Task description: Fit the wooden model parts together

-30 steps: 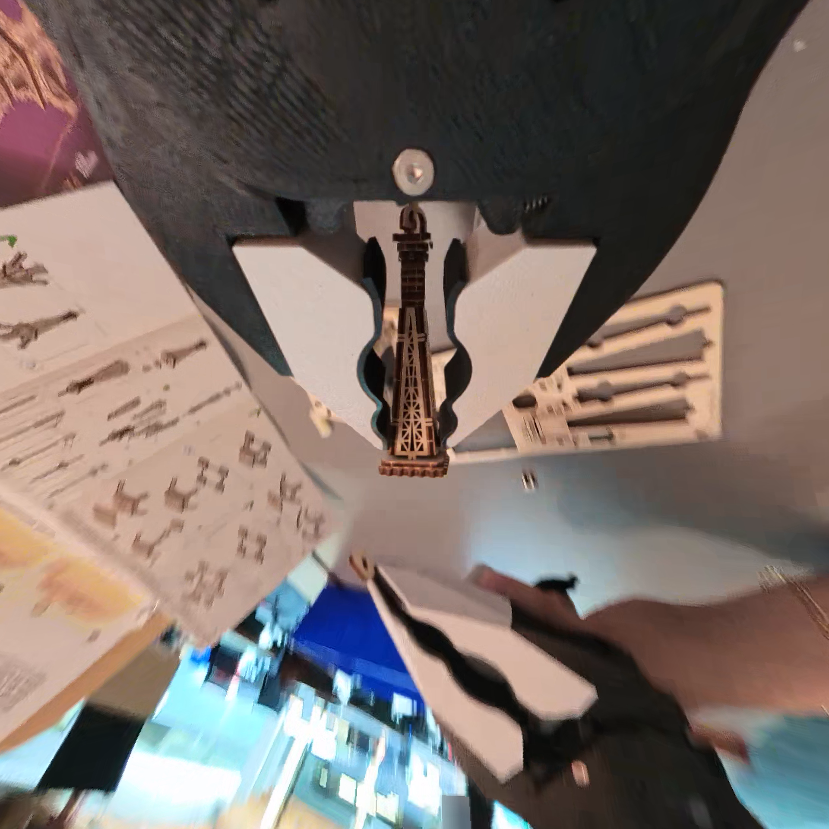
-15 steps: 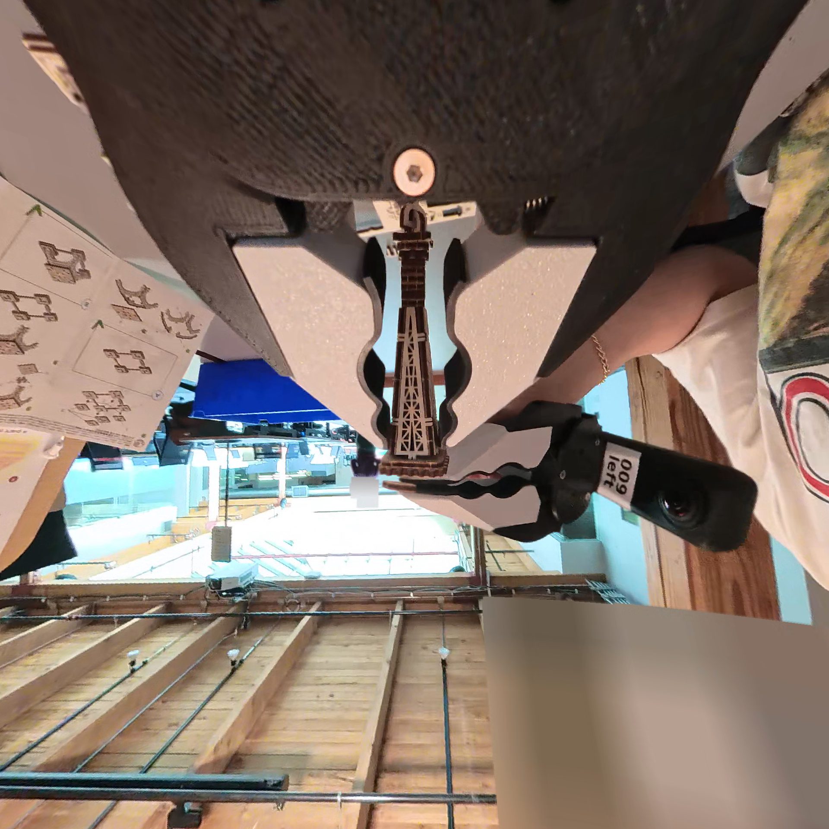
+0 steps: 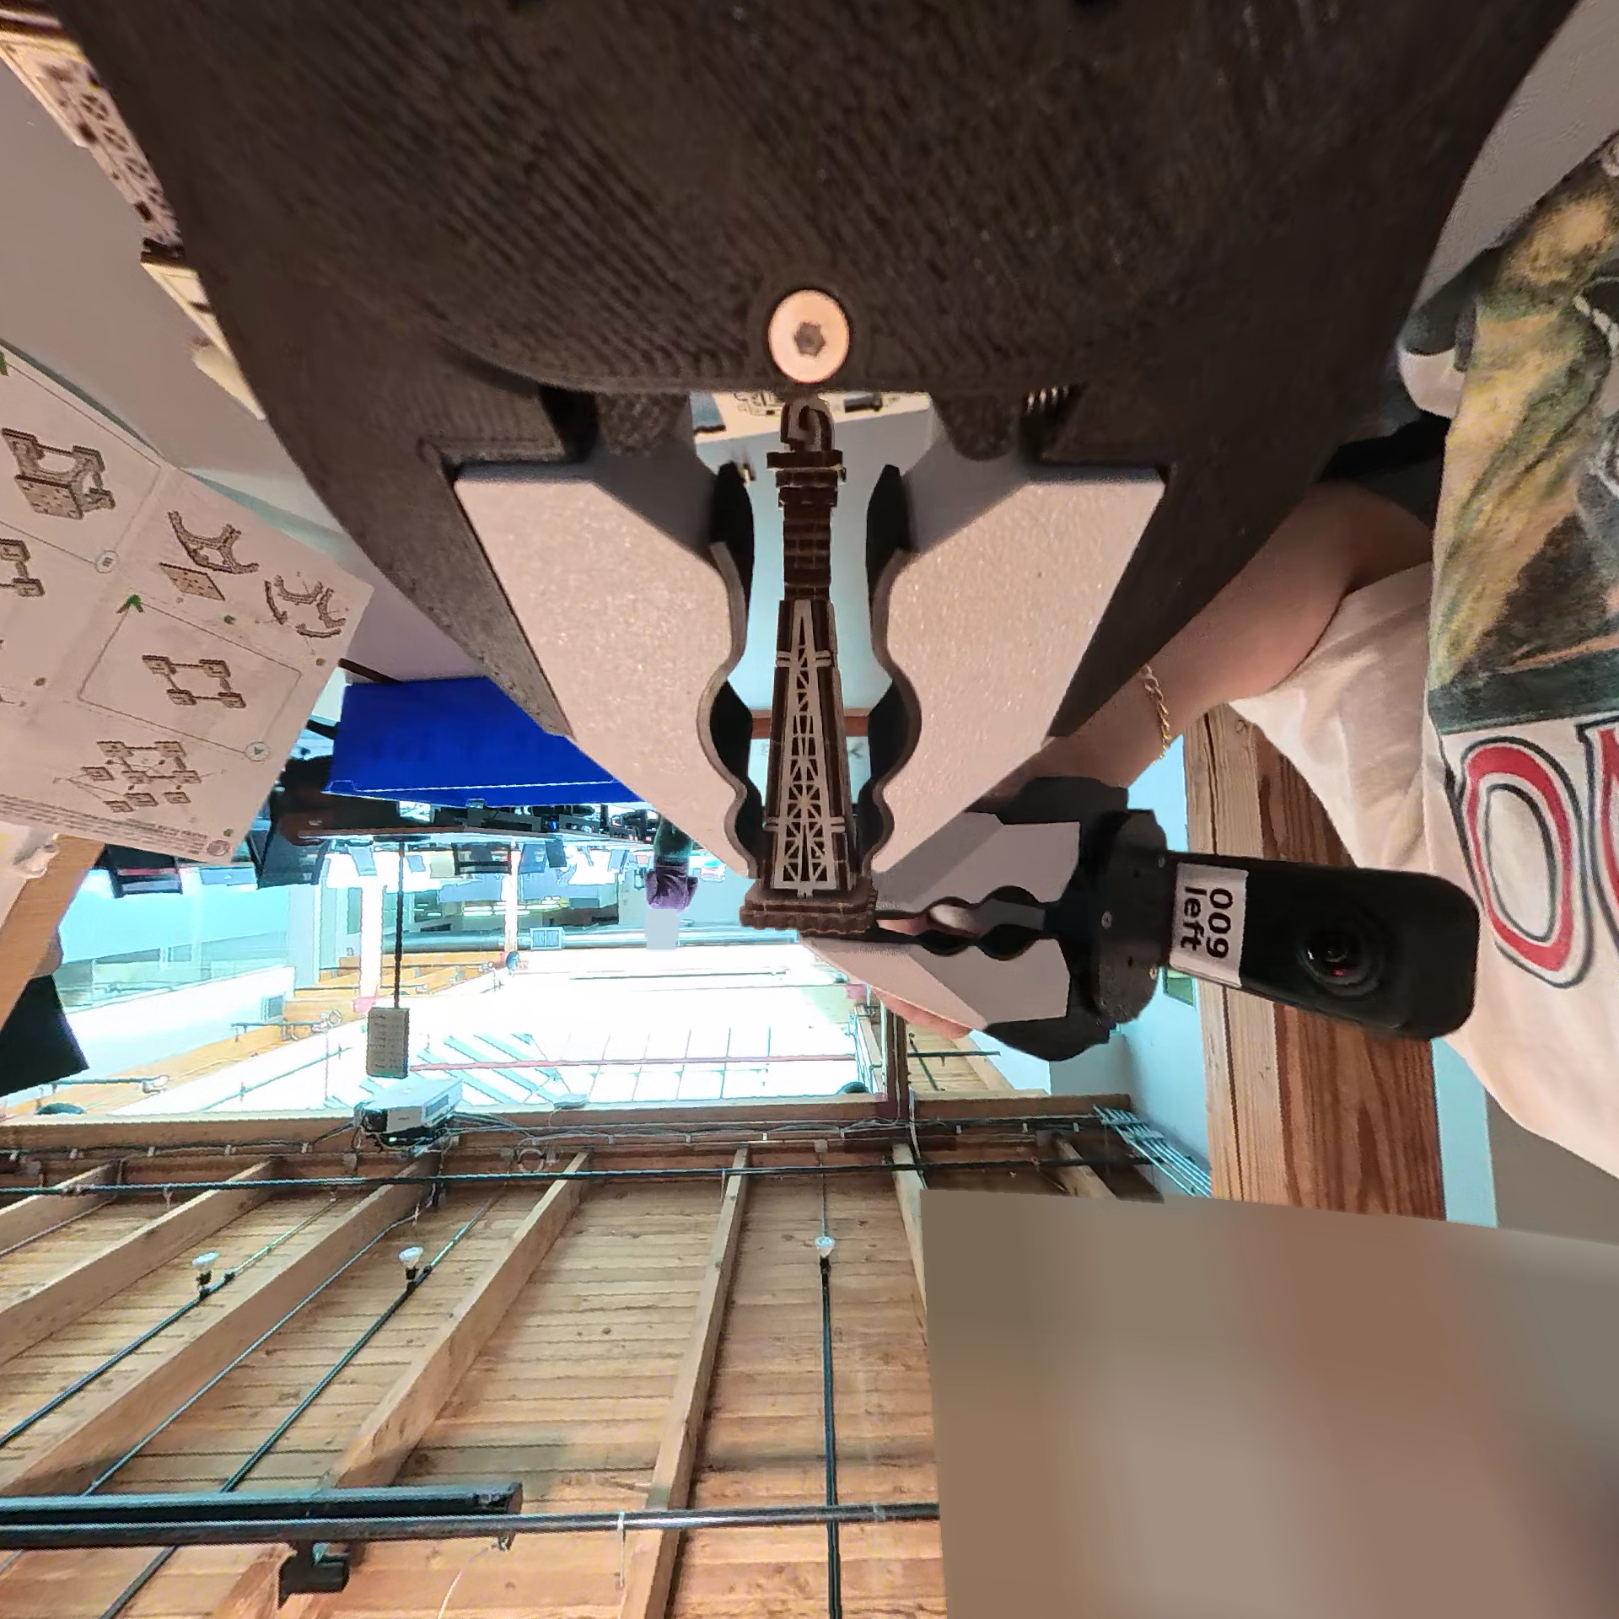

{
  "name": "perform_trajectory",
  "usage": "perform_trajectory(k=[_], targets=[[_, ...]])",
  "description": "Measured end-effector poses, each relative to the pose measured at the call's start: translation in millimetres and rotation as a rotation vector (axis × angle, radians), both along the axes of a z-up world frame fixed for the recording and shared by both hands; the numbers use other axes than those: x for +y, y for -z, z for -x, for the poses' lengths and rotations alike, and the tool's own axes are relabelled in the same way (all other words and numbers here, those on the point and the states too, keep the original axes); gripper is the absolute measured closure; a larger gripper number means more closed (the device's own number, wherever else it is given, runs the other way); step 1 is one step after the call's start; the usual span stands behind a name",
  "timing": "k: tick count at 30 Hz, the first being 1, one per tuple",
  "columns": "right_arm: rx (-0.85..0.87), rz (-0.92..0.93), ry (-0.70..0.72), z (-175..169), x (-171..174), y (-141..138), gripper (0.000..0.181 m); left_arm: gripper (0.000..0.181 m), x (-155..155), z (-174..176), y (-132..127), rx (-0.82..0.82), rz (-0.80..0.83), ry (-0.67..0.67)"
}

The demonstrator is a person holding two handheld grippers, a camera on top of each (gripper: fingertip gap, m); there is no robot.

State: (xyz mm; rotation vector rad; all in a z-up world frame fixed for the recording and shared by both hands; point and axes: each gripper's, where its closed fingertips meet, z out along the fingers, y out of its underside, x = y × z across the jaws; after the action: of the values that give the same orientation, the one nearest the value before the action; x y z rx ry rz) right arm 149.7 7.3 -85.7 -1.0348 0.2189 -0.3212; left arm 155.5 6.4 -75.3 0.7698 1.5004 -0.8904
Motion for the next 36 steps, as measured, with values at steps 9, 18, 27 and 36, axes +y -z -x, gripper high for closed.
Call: perform_trajectory(k=[9,18,27,36], targets=[[-0.014,0.016,-0.003,1,7,6,0.163,0.180,6,1,6,-0.132,-0.157,-0.077],[0.001,-0.025,-0.035,3,11,6,0.163,0.180,6,5,2,-0.220,-0.202,-0.137],[0.004,-0.117,-0.118,10,3,-2,0.163,0.170,6,12,-3,-0.173,-0.167,-0.123],[-0.026,-0.108,-0.192,23,7,-6,0.163,0.171,39,2,-31,0.379,0.047,-0.035]])
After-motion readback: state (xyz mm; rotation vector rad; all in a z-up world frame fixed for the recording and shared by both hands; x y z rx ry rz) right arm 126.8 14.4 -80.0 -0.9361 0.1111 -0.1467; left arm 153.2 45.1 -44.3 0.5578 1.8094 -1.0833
